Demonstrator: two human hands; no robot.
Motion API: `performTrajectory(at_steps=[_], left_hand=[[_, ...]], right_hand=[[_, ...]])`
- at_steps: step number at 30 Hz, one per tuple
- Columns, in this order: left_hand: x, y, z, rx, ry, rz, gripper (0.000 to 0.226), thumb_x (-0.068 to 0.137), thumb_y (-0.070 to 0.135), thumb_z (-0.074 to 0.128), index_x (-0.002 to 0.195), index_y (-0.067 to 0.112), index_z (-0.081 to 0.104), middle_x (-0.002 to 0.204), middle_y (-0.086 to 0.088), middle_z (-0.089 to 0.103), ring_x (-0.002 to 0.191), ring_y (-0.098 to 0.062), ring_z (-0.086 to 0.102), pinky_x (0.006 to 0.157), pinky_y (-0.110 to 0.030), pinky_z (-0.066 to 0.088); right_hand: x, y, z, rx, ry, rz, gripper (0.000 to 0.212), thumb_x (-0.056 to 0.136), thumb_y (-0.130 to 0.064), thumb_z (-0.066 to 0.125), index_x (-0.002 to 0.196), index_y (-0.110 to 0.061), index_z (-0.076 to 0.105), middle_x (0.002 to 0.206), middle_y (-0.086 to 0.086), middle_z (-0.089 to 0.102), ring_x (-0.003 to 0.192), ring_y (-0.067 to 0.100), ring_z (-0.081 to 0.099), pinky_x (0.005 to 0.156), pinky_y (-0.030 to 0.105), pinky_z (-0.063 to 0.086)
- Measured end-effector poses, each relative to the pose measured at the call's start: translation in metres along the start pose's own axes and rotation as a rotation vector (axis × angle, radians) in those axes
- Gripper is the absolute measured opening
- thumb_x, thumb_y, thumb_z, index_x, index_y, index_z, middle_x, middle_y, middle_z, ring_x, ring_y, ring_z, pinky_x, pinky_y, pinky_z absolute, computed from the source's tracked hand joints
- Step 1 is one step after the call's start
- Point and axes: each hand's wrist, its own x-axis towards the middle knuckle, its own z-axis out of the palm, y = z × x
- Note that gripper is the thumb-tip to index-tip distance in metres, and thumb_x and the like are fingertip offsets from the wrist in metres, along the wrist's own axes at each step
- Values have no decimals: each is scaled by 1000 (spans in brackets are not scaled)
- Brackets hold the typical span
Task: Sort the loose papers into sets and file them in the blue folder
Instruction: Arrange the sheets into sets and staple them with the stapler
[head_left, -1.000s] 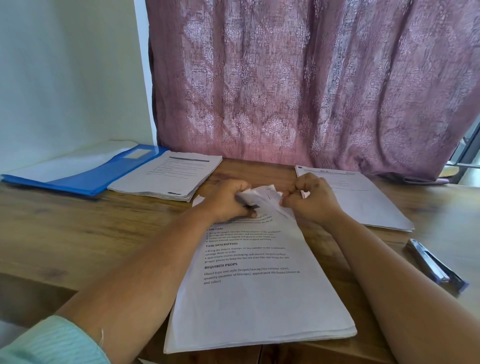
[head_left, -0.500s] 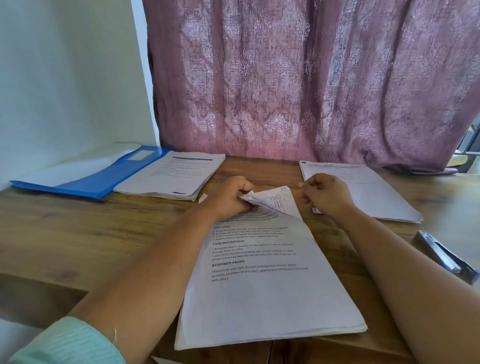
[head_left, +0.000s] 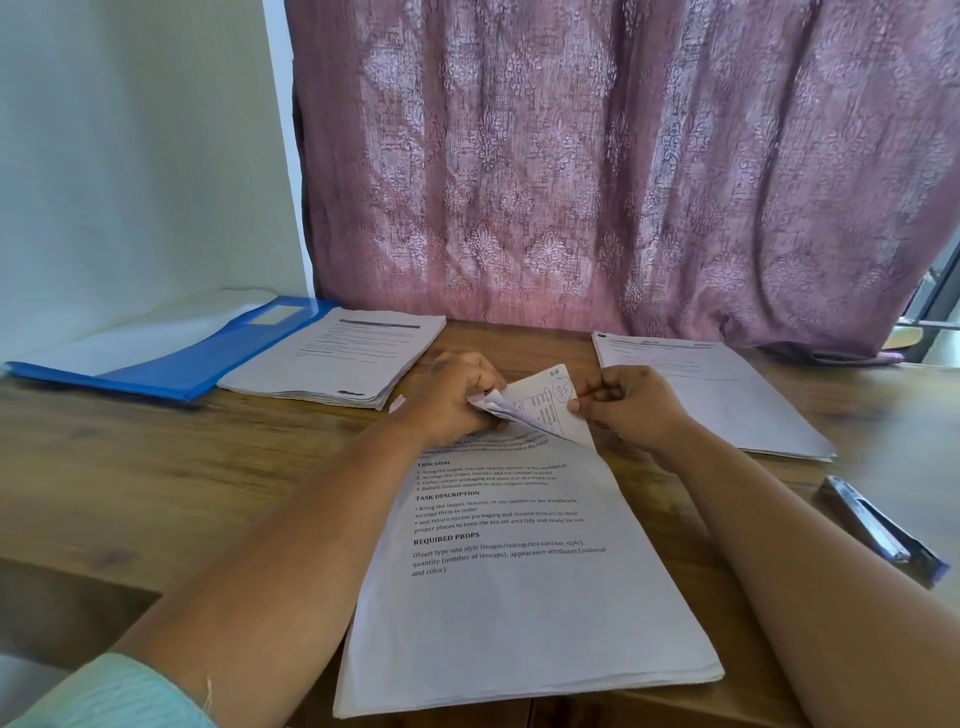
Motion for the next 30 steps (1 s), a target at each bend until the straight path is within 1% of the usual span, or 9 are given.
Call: performTrajectory(at_steps=[3, 11, 15, 18, 20, 22, 25, 27, 30], left_hand=[[0, 0, -1, 16, -12, -36, 34, 61, 34, 90, 60, 54, 61, 97, 25, 58, 105, -14, 51, 85, -48, 48], [-2, 1, -1, 25, -9, -36, 36, 64, 32, 89, 64, 49, 57, 104, 26, 51, 112, -12, 45, 94, -46, 44], [-1, -1, 1, -22, -8, -45, 35, 64, 29, 89, 67, 48, 60, 107, 24, 54, 113, -15, 47, 94, -46, 45], [1, -1, 2, -43, 15, -60, 29, 63, 26, 90, 82, 37, 71, 110, 20, 58, 113, -14, 48, 96, -44, 43], [1, -2, 3, -53, 25, -80, 35, 62, 23, 91, 93, 25, 75, 113, 16, 59, 116, -16, 48, 100, -43, 41], [3, -3, 3, -34, 38, -92, 45, 61, 25, 91, 102, 23, 74, 115, 14, 60, 119, -16, 47, 103, -43, 39], [4, -4, 4, -49, 37, -82, 41, 60, 26, 92, 97, 28, 75, 112, 19, 62, 116, -14, 47, 102, -42, 39], [6, -4, 4, -27, -1, -58, 35, 61, 28, 91, 93, 28, 76, 110, 18, 64, 113, -14, 49, 99, -41, 41], [5, -4, 3, 22, -8, -19, 26, 61, 31, 90, 81, 30, 74, 106, 21, 64, 110, -14, 50, 96, -42, 43]], right_hand=[[2, 2, 0, 15, -19, 21, 12, 77, -16, 81, 81, -16, 70, 80, 4, 75, 87, 26, 72, 84, 44, 58], [5, 3, 4, 82, -47, 51, 10, 88, -15, 70, 91, -6, 67, 81, 1, 76, 79, 19, 73, 83, 43, 59], [7, 4, 5, 119, -74, 63, 11, 93, -18, 64, 90, -8, 67, 86, 0, 77, 86, 21, 73, 84, 43, 59], [5, 3, 6, 134, -98, 40, 14, 97, -21, 58, 89, -12, 65, 90, 2, 76, 90, 26, 72, 86, 45, 57], [2, 1, 6, 140, -105, 6, 11, 97, -19, 58, 93, -11, 64, 93, 3, 76, 93, 28, 71, 88, 44, 56], [2, -1, 6, 131, -121, -20, 9, 93, -11, 62, 103, -11, 63, 97, 3, 75, 95, 23, 71, 90, 45, 56], [-1, -2, 7, 134, -128, -16, 27, 88, 1, 65, 108, -16, 59, 98, 2, 75, 92, 14, 71, 82, 40, 59], [-2, -3, 8, 143, -108, -18, 31, 86, 1, 68, 109, -17, 59, 94, 0, 75, 88, 10, 71, 77, 34, 60], [-1, -4, 8, 118, -111, -54, 34, 82, -1, 74, 110, -16, 61, 87, -1, 76, 85, 9, 72, 78, 35, 60]])
